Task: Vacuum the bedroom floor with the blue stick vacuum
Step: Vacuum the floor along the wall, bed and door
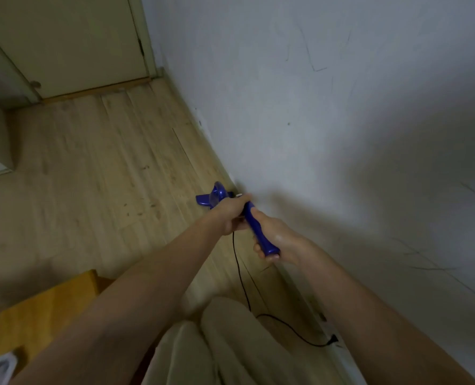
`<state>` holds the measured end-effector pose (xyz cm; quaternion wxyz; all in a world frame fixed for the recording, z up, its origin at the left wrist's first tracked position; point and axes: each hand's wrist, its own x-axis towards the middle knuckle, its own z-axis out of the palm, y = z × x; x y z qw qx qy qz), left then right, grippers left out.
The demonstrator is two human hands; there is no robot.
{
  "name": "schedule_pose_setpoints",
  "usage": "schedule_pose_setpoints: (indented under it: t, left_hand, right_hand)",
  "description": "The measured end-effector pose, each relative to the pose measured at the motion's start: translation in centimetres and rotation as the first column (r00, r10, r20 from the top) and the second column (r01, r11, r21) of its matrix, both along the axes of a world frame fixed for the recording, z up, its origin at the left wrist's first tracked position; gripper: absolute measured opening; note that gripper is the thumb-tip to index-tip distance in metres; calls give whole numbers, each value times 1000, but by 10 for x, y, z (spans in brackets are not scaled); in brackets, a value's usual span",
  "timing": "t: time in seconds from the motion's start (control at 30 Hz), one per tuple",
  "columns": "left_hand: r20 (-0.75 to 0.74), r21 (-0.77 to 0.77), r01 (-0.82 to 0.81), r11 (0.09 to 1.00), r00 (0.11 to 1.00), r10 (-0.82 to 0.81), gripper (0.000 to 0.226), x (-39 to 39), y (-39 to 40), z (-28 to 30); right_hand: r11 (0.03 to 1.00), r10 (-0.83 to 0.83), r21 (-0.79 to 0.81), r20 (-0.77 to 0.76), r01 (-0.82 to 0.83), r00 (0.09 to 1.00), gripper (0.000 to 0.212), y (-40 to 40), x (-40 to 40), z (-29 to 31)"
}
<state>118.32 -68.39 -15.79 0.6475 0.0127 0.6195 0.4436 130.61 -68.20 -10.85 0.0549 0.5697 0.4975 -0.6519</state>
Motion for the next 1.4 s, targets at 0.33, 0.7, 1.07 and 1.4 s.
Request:
schedule_pose_setpoints:
  t: [0.33,0.7,1.07,1.4]
  left_hand:
    - [190,-55,35,998,981,-24,27,39,-15,12]
    - [210,-18,-81,997,974,83,20,46,27,0]
    - [72,-79,-78,994,994,83,19,-4,54,-31]
    - [64,-81,-88,993,994,93,17,-11,49,-22]
  right_hand:
    - [999,36,26,101,-38,994,57,-3,51,20]
    - [975,206,69,104,-213,973,60,53,59,2]
    - [989,148,-58,175,-140,973,62,78,0,-73]
    - [981,129,125,166,-150,978,55,58,-9,-58]
